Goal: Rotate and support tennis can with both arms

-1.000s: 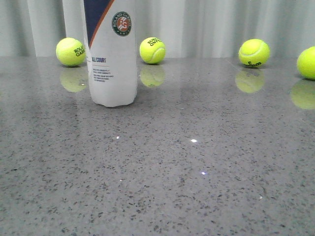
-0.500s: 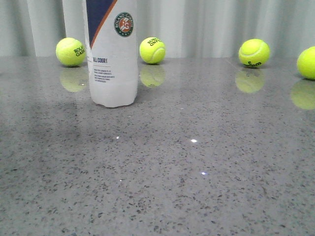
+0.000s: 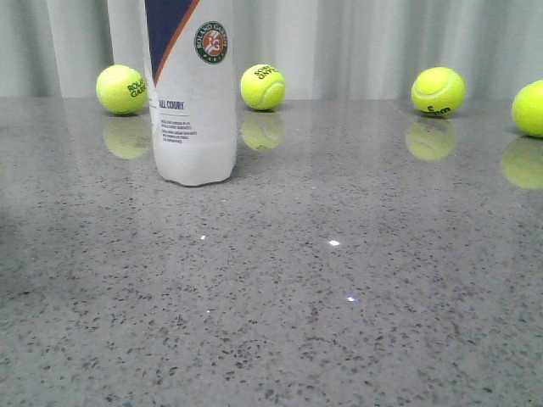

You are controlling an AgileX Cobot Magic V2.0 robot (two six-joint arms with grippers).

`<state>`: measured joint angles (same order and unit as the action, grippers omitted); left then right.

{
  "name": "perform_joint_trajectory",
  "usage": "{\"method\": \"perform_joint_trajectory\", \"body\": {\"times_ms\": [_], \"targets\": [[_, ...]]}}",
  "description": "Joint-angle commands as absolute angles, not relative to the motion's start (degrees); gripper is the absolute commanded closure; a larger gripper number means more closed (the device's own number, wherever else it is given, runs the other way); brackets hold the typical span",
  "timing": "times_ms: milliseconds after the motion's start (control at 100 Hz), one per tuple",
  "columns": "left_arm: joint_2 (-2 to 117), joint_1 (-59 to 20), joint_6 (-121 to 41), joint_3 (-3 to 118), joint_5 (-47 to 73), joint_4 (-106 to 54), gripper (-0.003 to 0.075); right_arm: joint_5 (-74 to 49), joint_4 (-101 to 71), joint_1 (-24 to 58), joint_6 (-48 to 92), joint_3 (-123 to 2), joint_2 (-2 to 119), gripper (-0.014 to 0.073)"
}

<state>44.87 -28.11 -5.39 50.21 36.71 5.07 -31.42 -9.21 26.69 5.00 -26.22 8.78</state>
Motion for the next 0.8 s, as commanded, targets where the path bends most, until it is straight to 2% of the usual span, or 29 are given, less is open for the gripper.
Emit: {"method": "perform_joint_trajectory", "body": {"times_ms": [0,210,380,610,790], "targets": [[41.8,-25.1,-4.6,50.7,32.3,5.3,0.0739,-27.1,-8.9,26.3,5.3,-27.5,9.3,0.0654],[37.1,-18.2,-4.6,46.7,29.3,5.3,0.0738,-27.1,-8.9,26.3,5.3,-27.5,9.3,0.0654],[34.3,-13.1,-4.6,40.3,21.1,5.3,0.0739,-27.1,-8.9,26.3,5.3,-27.5,9.3,0.0654],[24.6,-9.0,-4.6,28.5,10.7,5.3,0.0739,-27.1,-8.9,26.3,5.3,-27.5,9.3,0.0654],[16.1,-6.5,-4.6,19.7,8.2,4.0,0.0739,-27.1,-8.9,26.3,5.3,-27.5,9.3,0.0654]]}}
